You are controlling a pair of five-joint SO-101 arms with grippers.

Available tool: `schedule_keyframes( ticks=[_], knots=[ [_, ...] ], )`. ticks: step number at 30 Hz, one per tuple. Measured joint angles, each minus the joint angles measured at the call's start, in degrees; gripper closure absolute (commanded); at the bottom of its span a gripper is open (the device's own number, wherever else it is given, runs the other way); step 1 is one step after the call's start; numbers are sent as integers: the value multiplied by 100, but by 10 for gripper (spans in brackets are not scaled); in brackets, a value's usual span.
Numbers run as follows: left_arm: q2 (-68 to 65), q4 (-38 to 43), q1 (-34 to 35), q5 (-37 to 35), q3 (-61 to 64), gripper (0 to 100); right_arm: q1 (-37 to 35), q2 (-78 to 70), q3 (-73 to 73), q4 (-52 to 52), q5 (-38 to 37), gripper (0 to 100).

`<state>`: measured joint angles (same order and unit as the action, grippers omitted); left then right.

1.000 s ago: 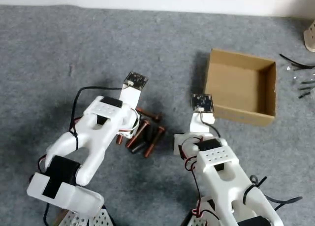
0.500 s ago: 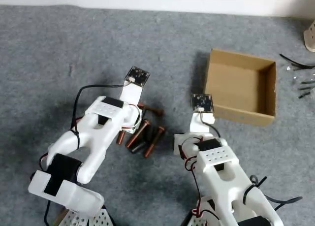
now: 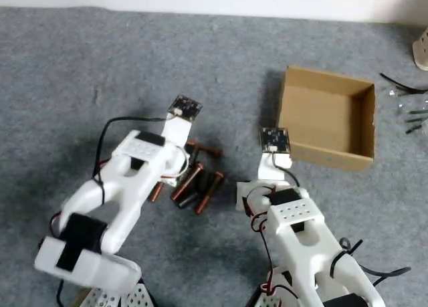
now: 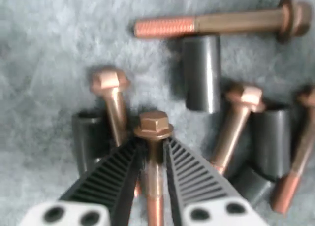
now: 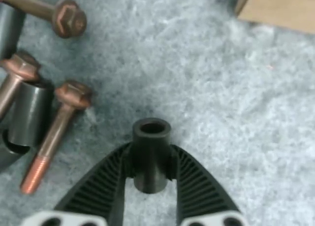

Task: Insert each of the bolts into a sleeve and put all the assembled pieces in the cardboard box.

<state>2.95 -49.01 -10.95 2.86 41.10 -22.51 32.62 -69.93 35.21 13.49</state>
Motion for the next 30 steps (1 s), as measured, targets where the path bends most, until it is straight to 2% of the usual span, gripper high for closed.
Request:
schedule_keyframes(
  ticks=[7,13,23,30],
  knots=[
    [2031,1055,-9,237,1837,995,0,0,0,0,0,993],
    [3824,1829,-26,237,3138,995,0,0,0,-466,0,993],
    [5090,1978,0,255,3771,995,0,-9,-26,-765,0,993],
    [6031,1978,448,237,4185,995,0,-9,-193,-1231,0,993]
  ],
)
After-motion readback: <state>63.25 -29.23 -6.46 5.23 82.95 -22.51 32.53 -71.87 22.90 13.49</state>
